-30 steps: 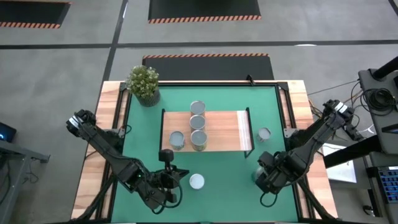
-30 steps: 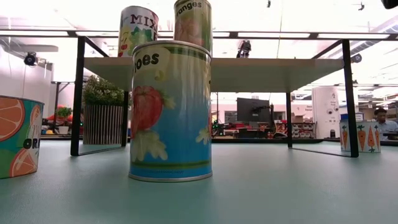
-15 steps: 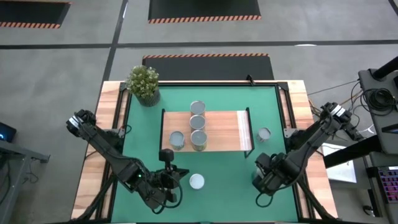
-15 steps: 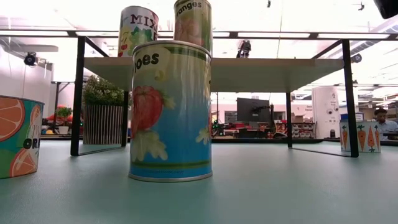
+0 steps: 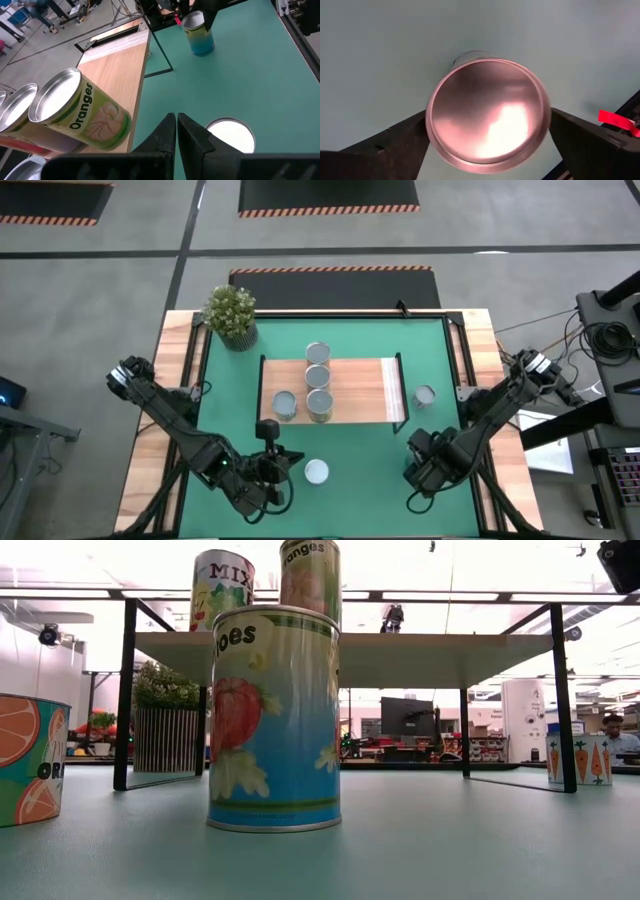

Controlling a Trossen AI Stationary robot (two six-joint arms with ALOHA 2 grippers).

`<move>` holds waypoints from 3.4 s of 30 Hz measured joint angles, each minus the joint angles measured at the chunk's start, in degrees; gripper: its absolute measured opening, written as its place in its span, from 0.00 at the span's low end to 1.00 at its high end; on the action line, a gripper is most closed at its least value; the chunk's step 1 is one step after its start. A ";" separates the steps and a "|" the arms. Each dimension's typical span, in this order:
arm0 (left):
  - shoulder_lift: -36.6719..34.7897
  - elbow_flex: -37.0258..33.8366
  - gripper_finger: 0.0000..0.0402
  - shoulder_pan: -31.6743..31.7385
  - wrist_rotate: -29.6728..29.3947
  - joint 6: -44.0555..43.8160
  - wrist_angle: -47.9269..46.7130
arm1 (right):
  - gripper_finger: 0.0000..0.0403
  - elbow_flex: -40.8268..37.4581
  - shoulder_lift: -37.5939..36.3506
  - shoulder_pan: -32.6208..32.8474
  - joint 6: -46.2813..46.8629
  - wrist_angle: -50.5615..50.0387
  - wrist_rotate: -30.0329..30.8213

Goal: Pick and place cans onto a shelf
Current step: Put the canned of cherries on the shelf

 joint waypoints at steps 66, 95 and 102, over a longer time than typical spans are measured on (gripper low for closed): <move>-25.22 -24.52 0.00 0.52 2.91 33.40 39.02 | 0.76 38.79 3.80 -27.67 -60.82 -12.31 14.19; -25.20 -24.52 0.00 0.52 2.91 33.14 39.26 | 0.86 53.29 8.36 -30.13 -64.61 -16.65 13.95; -25.20 -24.52 0.00 0.52 2.95 30.85 39.31 | 0.59 45.73 2.13 -27.79 -65.66 -15.17 20.63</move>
